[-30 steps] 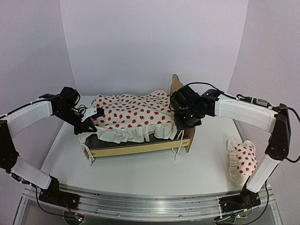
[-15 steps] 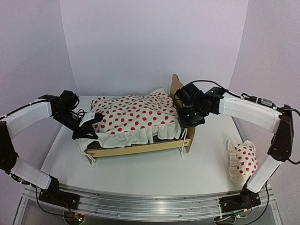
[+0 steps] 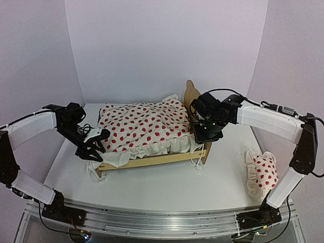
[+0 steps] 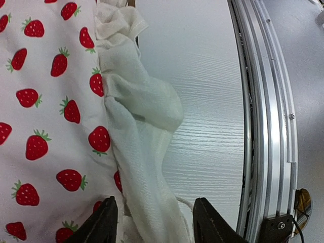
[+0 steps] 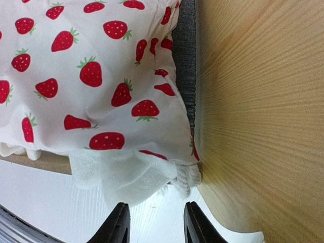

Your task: Set up the pet bed

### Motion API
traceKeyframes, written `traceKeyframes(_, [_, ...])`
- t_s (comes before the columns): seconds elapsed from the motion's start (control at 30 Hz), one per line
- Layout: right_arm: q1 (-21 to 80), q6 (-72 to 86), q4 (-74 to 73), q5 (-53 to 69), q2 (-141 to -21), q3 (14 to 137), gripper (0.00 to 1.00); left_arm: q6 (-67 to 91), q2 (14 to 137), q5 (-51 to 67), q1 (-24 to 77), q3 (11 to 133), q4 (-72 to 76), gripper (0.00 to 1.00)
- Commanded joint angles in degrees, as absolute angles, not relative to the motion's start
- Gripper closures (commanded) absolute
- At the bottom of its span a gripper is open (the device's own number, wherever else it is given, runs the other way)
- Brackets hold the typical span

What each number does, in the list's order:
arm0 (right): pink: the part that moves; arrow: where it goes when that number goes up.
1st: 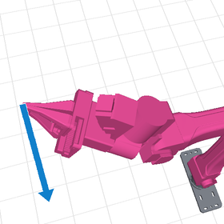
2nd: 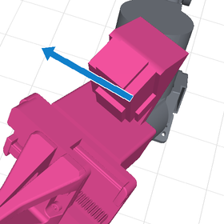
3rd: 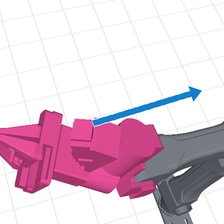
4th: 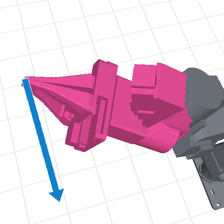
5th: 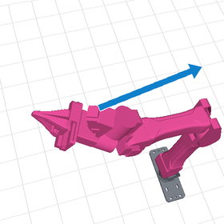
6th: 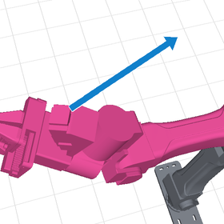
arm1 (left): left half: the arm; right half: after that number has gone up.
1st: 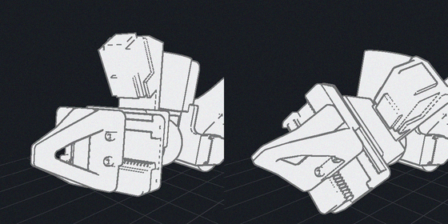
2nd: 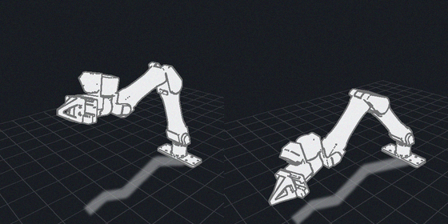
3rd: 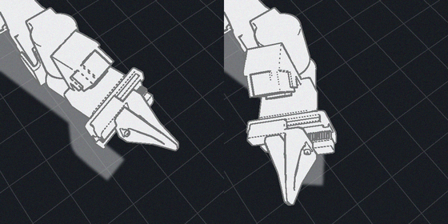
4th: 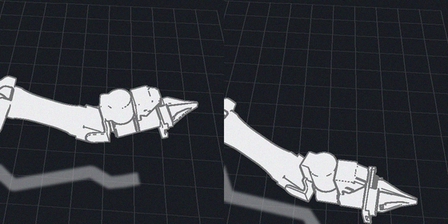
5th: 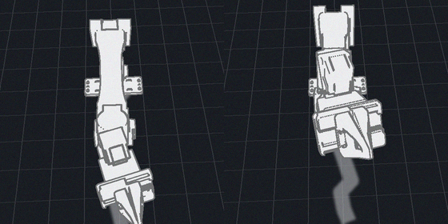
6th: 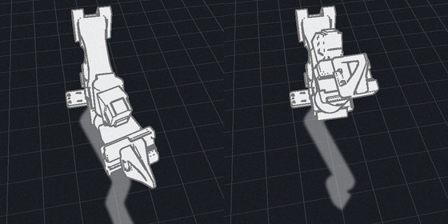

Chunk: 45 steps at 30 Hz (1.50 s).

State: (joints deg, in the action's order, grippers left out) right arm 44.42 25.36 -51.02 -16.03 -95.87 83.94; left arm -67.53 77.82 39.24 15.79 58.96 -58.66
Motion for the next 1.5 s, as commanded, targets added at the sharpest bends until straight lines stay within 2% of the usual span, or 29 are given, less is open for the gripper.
traceKeyframes(0.0, [44.07, 24.32, -52.57, -11.93, -90.94, 86.31, 0.63, -65.71, 77.49, 45.43, 17.24, 66.41, -59.01, 0.43])
traceKeyframes(0.13, [45.17, 25.73, -52.57, -11.85, -88.53, 84.72, 0.61, -51.62, 77.72, 41.77, 26.51, 68.81, -49.02, 0.44])
traceKeyframes(0.3, [45.44, 26.83, -52.04, -8.59, -85.77, 78.71, 0.61, -43.99, 81.07, 40.10, 32.84, 68.91, -36.75, 0.43])
traceKeyframes(0.43, [45.38, 24.67, -46.19, -2.67, -82.67, 69.92, 0.62, -40.70, 86.55, 37.09, 39.84, 70.16, -30.10, 0.42])
traceKeyframes(0.67, [46.55, 22.50, -23.09, -0.39, -74.93, 48.37, 0.66, -37.94, 94.27, 34.73, 45.36, 71.36, -22.97, 0.39])
traceKeyframes(0.8, [49.89, 19.99, 0.57, -6.39, -74.06, 34.78, 0.67, -38.28, 97.57, 32.18, 45.95, 71.87, -21.18, 0.38])
traceKeyframes(0.87, [51.04, 18.02, 10.49, -10.71, -75.86, 30.84, 0.67, -38.82, 98.84, 30.70, 45.98, 72.08, -20.58, 0.38])
traceKeyframes(1.13, [51.24, 11.76, 29.10, -24.45, -85.16, 25.16, 0.67, -41.86, 102.41, 26.58, 46.05, 71.76, -21.33, 0.40])
traceKeyframes(1.33, [51.24, 8.61, 38.31, -25.79, -93.62, 26.09, 0.66, -42.16, 103.03, 26.63, 46.05, 71.29, -20.78, 0.50])
traceKeyframes(1.47, [51.16, 9.17, 42.27, -26.55, -98.79, 26.93, 0.66, -42.12, 104.10, 27.12, 46.05, 71.89, -21.84, 0.66])
